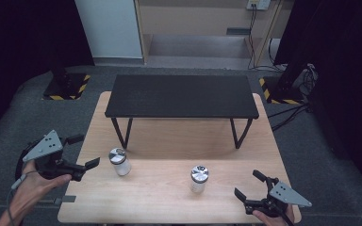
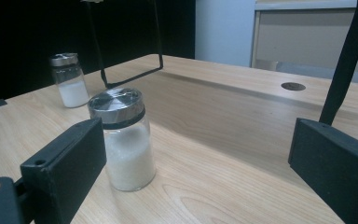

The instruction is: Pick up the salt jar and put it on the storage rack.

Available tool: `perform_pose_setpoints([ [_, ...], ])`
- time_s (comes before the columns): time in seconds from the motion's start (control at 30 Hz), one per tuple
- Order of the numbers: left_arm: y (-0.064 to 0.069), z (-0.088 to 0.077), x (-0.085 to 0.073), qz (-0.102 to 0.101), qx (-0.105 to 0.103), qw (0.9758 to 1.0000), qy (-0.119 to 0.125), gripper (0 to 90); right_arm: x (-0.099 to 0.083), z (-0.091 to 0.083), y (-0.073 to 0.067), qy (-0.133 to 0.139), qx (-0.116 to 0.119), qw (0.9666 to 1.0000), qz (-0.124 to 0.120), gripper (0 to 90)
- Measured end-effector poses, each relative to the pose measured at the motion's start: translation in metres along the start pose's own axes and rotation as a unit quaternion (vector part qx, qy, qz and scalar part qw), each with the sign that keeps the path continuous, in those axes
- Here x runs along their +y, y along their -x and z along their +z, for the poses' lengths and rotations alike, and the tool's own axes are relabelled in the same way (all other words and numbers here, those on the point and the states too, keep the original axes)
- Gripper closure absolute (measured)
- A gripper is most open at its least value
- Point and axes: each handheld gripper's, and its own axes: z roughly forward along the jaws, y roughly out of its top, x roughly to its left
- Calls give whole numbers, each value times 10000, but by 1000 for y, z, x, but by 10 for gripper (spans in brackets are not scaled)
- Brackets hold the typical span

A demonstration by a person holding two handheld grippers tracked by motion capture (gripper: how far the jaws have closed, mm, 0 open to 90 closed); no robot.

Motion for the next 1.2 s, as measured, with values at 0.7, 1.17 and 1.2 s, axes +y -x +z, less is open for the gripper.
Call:
perform_pose_setpoints([
  [0.7,-20,9,-33,-14,-176,9998,6,13,0,1,-1,-38,24,10000,-40,46],
  [1.17,-34,15,-62,-161,-211,9994,-222,20,0,4,-1,-81,48,9999,-81,53],
  [1.2,-34,16,-65,-195,-204,9994,-220,20,1,4,-1,-86,51,9999,-83,54],
])
